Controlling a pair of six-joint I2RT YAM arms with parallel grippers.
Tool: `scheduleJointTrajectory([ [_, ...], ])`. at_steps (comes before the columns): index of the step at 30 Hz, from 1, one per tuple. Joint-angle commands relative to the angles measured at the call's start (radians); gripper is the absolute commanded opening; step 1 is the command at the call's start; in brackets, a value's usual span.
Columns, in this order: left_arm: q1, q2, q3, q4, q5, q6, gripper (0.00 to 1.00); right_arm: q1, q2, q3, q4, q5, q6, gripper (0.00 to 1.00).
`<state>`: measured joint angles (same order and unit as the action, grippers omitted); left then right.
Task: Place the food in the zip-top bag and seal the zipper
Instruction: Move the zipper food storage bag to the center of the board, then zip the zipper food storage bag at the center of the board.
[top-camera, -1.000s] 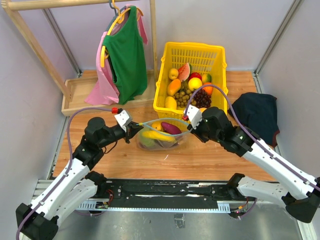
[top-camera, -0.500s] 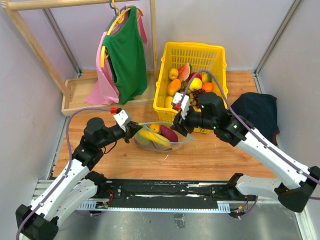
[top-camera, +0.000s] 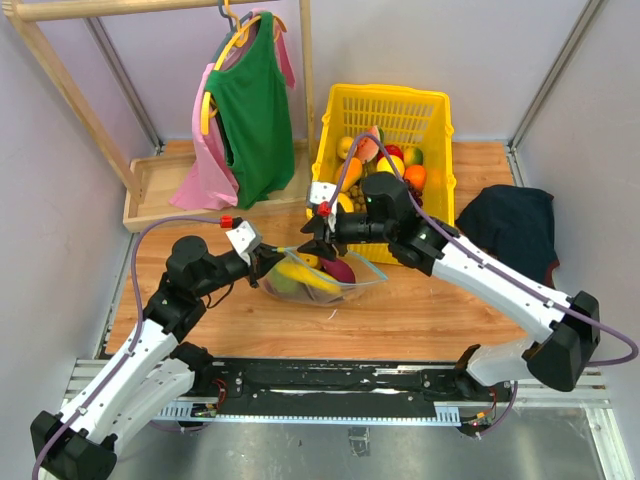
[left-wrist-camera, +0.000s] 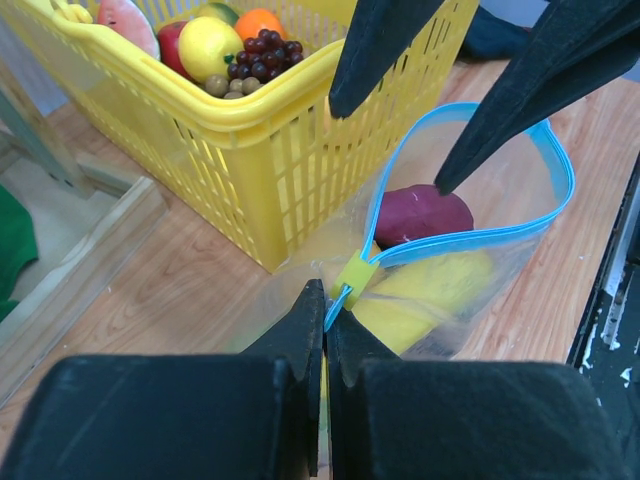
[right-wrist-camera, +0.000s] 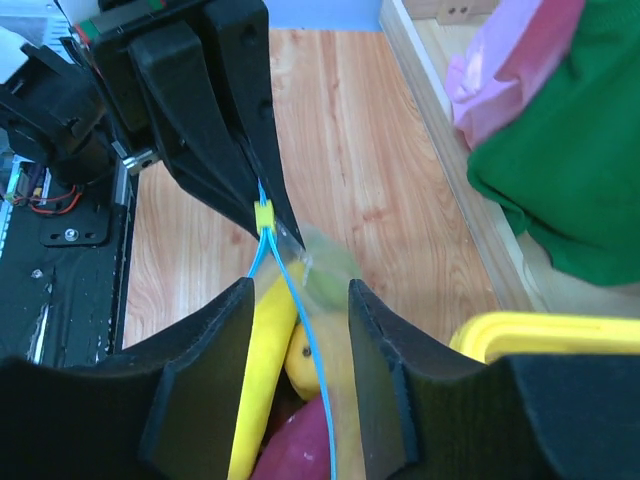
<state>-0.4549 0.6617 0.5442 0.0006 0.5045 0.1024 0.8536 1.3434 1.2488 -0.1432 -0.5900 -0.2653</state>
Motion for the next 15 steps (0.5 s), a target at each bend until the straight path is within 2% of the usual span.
scheduleJointTrajectory([
  [1,0.003,-0.021,0.026,0.052,0.037,-0.015,0.0,0.022,0.039,0.05,0.086,-0.113,-0.021,0.42],
  [15,0.003,-0.013,0.031,0.049,0.046,-0.024,0.01,0.057,0.115,0.091,0.082,-0.169,-0.036,0.33],
])
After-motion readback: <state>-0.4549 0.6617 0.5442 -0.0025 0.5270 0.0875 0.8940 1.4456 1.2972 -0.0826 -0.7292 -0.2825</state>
